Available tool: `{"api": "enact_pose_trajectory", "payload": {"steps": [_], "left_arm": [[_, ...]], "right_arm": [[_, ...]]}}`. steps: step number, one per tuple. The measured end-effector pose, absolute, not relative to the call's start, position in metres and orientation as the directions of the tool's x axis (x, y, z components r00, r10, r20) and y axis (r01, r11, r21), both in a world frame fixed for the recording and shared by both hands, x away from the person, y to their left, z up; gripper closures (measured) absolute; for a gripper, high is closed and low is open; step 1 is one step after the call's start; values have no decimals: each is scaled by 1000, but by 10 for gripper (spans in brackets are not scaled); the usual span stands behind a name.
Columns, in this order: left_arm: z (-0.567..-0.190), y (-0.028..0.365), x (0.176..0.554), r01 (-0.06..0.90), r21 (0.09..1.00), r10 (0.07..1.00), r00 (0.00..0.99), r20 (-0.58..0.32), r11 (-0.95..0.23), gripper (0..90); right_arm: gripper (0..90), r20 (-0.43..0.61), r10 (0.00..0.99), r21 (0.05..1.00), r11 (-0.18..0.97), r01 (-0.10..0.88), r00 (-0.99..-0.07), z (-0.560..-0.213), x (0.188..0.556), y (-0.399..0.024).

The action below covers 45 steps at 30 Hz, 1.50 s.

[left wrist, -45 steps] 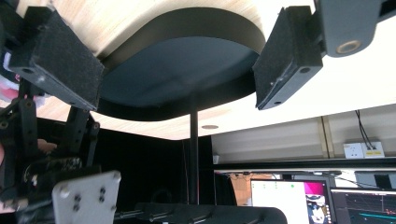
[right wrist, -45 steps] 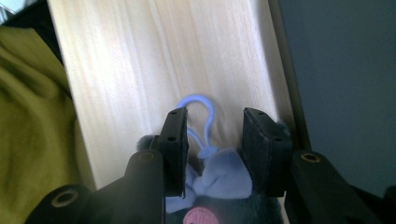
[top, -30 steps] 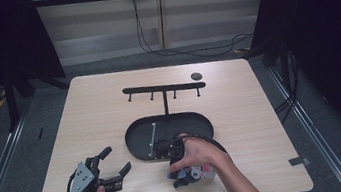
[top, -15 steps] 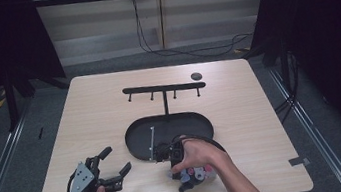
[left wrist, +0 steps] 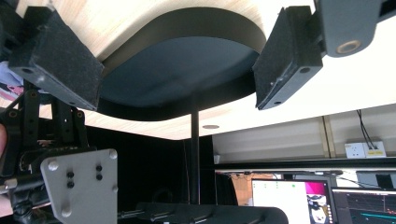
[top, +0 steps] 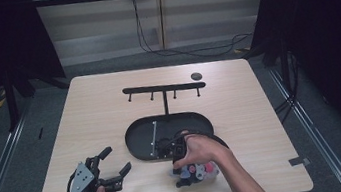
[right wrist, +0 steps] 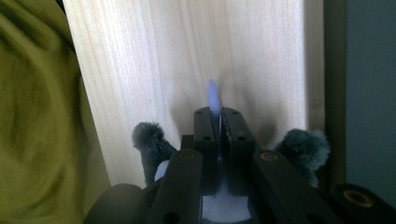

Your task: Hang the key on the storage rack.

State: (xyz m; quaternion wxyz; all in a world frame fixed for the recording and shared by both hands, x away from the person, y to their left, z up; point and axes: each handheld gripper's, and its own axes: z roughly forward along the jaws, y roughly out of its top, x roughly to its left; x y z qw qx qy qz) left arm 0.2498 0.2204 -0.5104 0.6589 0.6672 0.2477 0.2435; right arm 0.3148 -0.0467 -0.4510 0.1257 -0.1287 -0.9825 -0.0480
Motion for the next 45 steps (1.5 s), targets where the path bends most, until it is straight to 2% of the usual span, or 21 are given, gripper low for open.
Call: {"api": "enact_pose_trajectory", "payload": {"steps": [13, 20, 21, 22, 24, 29, 39, 45], "left_arm": [[-510, 220, 250, 12, 1000, 651, 759, -4, -8, 155], [-510, 221, 250, 9, 1000, 650, 760, 2, -13, 155], [-511, 220, 249, 15, 1000, 652, 758, -7, -6, 155], [-511, 220, 249, 15, 1000, 652, 758, -8, -5, 155], [-510, 220, 249, 14, 1000, 654, 757, -6, -6, 155], [-510, 221, 250, 12, 1000, 652, 758, -3, -10, 155], [-510, 220, 249, 15, 1000, 652, 758, -7, -6, 155], [-510, 221, 250, 10, 1000, 650, 760, 0, -12, 155]], "right_arm": [[782, 235, 218, 3, 974, 225, -947, -465, 314, -41], [757, 233, 184, 9, 982, 191, -955, -467, 312, -37], [782, 229, 173, 8, 984, 180, -958, -468, 312, -36], [858, 221, 174, 6, 984, 179, -960, -469, 312, -35], [870, 222, 167, 3, 985, 172, -961, -469, 311, -35], [873, 220, 181, 2, 982, 186, -958, -465, 312, -36], [874, 207, 209, 42, 974, 222, -956, -435, 317, -51], [874, 202, 215, 34, 973, 226, -956, -424, 316, -57]]}}
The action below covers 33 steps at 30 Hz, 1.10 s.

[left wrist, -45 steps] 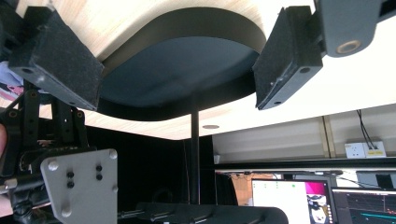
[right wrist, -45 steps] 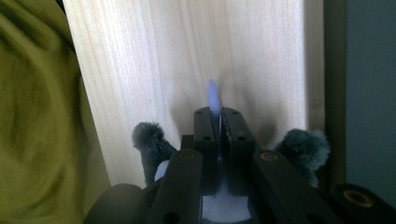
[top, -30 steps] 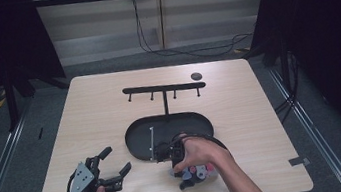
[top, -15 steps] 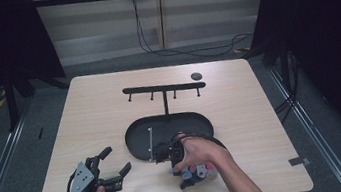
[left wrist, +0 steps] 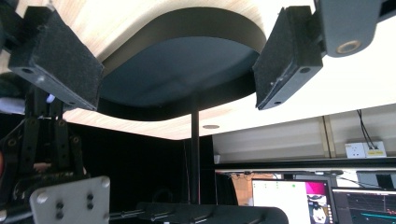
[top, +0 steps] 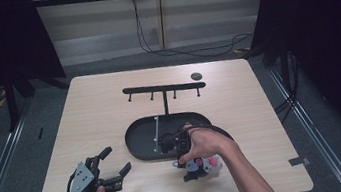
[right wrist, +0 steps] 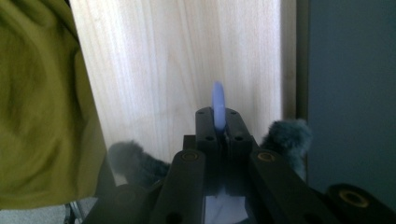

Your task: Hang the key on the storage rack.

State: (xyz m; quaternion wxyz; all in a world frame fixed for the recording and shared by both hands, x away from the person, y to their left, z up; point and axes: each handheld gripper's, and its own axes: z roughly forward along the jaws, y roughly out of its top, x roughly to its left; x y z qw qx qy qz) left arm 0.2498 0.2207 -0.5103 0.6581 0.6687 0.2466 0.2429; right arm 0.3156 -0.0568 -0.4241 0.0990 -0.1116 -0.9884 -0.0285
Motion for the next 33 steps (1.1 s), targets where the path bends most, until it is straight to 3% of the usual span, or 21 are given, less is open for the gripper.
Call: {"api": "enact_pose_trajectory", "payload": {"steps": [18, 33], "left_arm": [[-510, 220, 250, 12, 1000, 653, 757, -5, -6, 155], [-510, 220, 249, 14, 1000, 654, 757, -6, -6, 155]], "right_arm": [[874, 207, 231, 74, 965, 251, -951, -389, 319, -71], [874, 228, 192, 161, 959, 232, -954, -367, 321, -77]]}}
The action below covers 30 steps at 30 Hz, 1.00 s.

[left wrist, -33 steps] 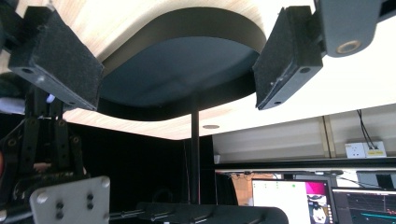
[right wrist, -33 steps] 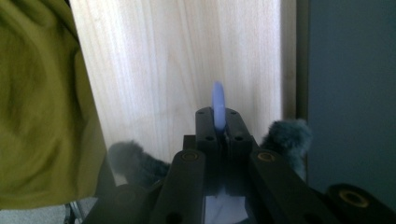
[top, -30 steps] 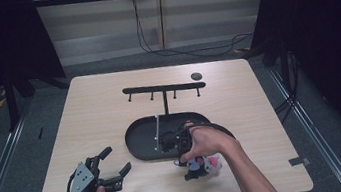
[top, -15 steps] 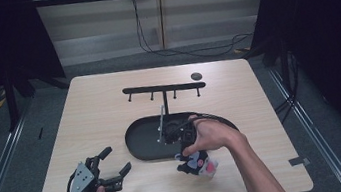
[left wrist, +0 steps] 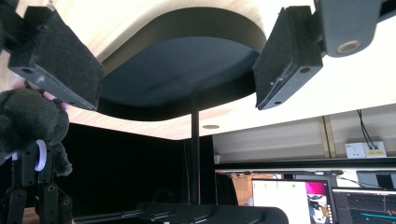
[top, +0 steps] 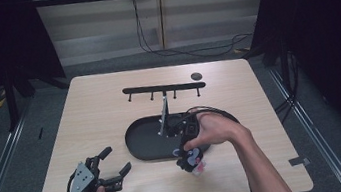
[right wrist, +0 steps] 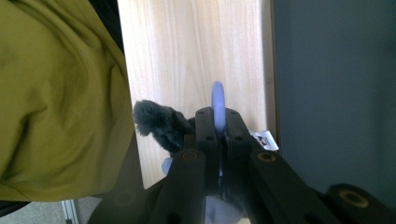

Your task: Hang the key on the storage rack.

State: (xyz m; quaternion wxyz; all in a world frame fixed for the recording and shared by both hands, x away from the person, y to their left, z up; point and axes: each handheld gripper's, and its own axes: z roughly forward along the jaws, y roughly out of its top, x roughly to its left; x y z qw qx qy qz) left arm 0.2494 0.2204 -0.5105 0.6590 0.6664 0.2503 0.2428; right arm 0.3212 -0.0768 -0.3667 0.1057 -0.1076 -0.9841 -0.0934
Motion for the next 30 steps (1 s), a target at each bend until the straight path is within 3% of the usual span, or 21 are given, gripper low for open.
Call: {"api": "enact_pose_trajectory", "payload": {"steps": [30], "left_arm": [[-510, 221, 250, 12, 1000, 651, 759, -3, -9, 155]], "right_arm": [[875, 191, 221, 232, 936, 263, -956, -325, 345, -83]]}}
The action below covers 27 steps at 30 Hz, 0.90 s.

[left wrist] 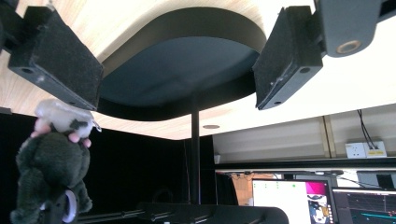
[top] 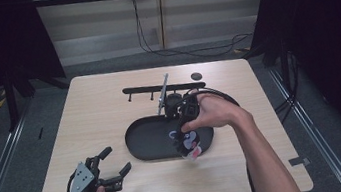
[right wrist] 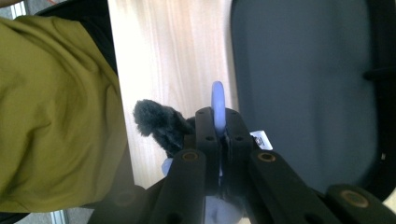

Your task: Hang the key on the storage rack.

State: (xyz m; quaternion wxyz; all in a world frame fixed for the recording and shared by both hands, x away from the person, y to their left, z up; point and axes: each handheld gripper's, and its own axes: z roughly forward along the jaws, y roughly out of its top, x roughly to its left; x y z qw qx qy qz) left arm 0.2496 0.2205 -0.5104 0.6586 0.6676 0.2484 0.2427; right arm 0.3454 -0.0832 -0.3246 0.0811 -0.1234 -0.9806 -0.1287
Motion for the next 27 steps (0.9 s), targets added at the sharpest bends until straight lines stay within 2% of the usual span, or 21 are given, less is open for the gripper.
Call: {"api": "enact_pose_trajectory", "payload": {"steps": [3, 8, 17, 27], "left_arm": [[-510, 220, 250, 11, 1000, 653, 757, -4, -6, 155], [-510, 220, 250, 11, 1000, 652, 758, -3, -9, 155], [-510, 220, 249, 14, 1000, 653, 757, -6, -6, 155], [-510, 220, 249, 19, 1000, 651, 759, -13, -2, 155]], "right_arm": [[874, 195, 238, 249, 926, 283, -951, -321, 351, -87], [874, 197, 267, 225, 924, 309, -943, -320, 362, -90], [874, 175, 263, 205, 933, 297, -949, -309, 375, -89], [874, 172, 299, 178, 928, 328, -939, -304, 390, -89]]}}
